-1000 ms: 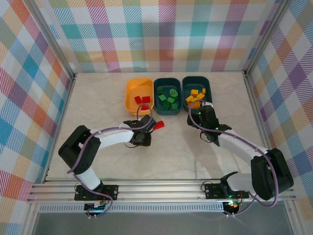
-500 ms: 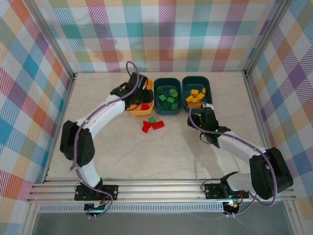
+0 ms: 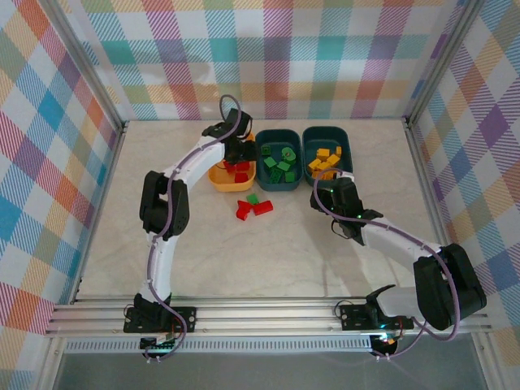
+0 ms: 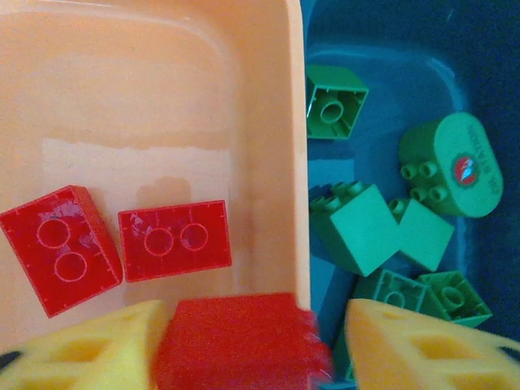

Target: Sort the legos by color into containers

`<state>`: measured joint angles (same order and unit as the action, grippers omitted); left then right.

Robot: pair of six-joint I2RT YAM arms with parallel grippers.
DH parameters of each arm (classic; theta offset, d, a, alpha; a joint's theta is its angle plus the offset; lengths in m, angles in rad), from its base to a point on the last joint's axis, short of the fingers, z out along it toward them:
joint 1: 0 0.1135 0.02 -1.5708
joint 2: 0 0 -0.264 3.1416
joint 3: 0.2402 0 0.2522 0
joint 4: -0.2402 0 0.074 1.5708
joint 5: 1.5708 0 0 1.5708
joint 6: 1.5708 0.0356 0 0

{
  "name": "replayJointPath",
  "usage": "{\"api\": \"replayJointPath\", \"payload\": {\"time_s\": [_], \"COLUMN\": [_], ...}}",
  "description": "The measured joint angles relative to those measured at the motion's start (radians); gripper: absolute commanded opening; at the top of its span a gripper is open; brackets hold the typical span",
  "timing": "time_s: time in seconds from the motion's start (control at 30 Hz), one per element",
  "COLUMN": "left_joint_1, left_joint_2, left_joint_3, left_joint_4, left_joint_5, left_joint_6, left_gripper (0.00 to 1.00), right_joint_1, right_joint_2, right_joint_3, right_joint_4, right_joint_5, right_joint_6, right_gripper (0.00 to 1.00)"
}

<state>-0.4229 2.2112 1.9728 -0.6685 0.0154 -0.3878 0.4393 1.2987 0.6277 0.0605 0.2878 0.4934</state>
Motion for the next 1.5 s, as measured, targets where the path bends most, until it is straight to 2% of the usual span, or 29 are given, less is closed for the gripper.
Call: {"api": "replayJointPath", "payload": {"time_s": [0.1,0.2,0.37,0.5,0.63,0.73,0.9,1.07,1.3,1.5], "left_joint_1": [0.000,0.000,-0.021,-0.100,-0.177,-0.174,-0.163,-0.163,-0.164,-0.190], "left_joint_2": [-0.002,-0.024,-0.201,-0.357,-0.402,-0.402,-0.384,-0.328,-0.321,-0.384], "left_joint_3": [0.008,-0.033,-0.288,-0.509,-0.689,-0.786,-0.797,-0.775,-0.774,-0.805], "left_joint_4": [-0.010,0.001,0.051,0.097,0.154,0.177,0.196,0.230,0.227,0.210], "left_joint_5": [-0.002,-0.001,-0.007,-0.040,-0.047,-0.043,-0.055,-0.062,-0.085,-0.085], "left_joint_6": [-0.004,-0.009,-0.005,0.016,0.042,0.063,0.094,0.116,0.123,0.123], "left_gripper": [0.80,0.82,0.78,0.73,0.70,0.68,0.64,0.49,0.36,0.37], "right_joint_1": [0.000,0.000,0.000,0.001,0.001,0.001,0.003,0.004,0.004,0.006], "right_joint_2": [0.000,0.000,0.000,0.000,0.000,0.000,0.000,0.000,0.000,0.000], "right_joint_3": [0.000,0.000,0.000,0.000,0.000,0.000,0.000,0.000,0.000,0.000], "right_joint_4": [0.000,0.000,0.000,0.000,0.000,0.000,0.000,0.000,0.000,0.000], "right_joint_5": [0.000,0.000,0.000,0.000,-0.001,-0.003,-0.004,-0.004,-0.005,-0.008], "right_joint_6": [0.000,0.000,0.000,0.000,0.000,0.000,0.000,0.000,0.000,0.000], "right_gripper": [0.69,0.69,0.69,0.69,0.69,0.69,0.69,0.69,0.69,0.69]}}
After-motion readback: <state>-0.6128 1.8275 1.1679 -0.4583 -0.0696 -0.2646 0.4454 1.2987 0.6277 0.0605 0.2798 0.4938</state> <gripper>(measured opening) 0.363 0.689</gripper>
